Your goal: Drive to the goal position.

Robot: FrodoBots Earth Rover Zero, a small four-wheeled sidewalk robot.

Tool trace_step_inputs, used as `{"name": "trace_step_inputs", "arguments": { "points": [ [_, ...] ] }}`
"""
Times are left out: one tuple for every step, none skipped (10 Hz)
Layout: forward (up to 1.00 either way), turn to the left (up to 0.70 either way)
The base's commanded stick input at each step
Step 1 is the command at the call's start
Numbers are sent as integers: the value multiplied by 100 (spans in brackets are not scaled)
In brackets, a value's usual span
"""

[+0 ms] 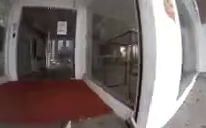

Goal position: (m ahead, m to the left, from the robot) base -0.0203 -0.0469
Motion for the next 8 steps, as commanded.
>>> {"name": "trace_step_inputs", "arguments": {
  "points": [
    [70, 13],
    [70, 13],
    [70, 13],
    [70, 13],
    [70, 13],
    [70, 13],
    [70, 13],
    [63, 16]
  ]
}}
